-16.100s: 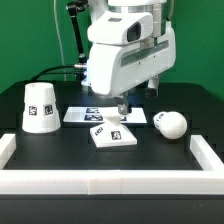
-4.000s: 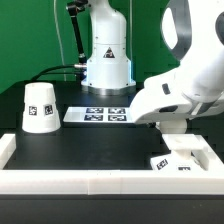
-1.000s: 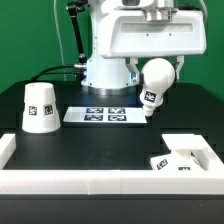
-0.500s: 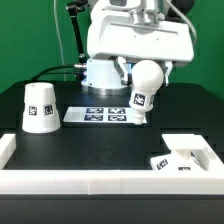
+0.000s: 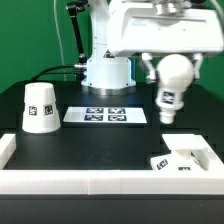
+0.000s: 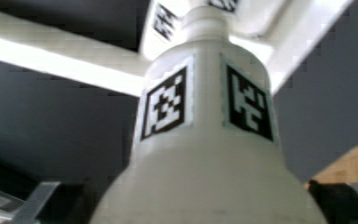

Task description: Assemble lamp

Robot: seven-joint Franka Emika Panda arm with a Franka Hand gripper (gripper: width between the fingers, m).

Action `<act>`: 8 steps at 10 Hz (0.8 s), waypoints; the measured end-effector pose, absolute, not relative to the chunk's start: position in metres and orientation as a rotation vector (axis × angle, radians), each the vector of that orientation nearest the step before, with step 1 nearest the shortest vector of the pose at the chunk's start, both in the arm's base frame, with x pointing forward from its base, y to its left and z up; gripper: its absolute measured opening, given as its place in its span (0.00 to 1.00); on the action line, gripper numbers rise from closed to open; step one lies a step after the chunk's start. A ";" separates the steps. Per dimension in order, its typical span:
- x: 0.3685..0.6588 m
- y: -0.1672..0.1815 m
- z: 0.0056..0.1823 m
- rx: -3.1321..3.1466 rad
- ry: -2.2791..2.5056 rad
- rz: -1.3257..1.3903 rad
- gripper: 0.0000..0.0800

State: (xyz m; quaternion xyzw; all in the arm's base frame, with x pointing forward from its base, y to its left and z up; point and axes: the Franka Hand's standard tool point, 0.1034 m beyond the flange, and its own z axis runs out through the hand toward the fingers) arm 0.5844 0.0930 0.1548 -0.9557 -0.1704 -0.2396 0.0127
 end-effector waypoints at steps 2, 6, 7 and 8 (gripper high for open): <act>0.581 0.087 0.151 -2.986 -0.543 -0.735 0.72; 0.589 0.094 0.154 -2.980 -0.542 -0.706 0.72; 0.601 0.098 0.157 -2.972 -0.544 -0.724 0.72; 0.612 0.097 0.157 -2.970 -0.548 -0.721 0.72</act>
Offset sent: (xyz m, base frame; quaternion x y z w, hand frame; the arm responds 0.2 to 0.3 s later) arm 0.0000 0.0000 0.0000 0.0000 0.0000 0.0000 1.0000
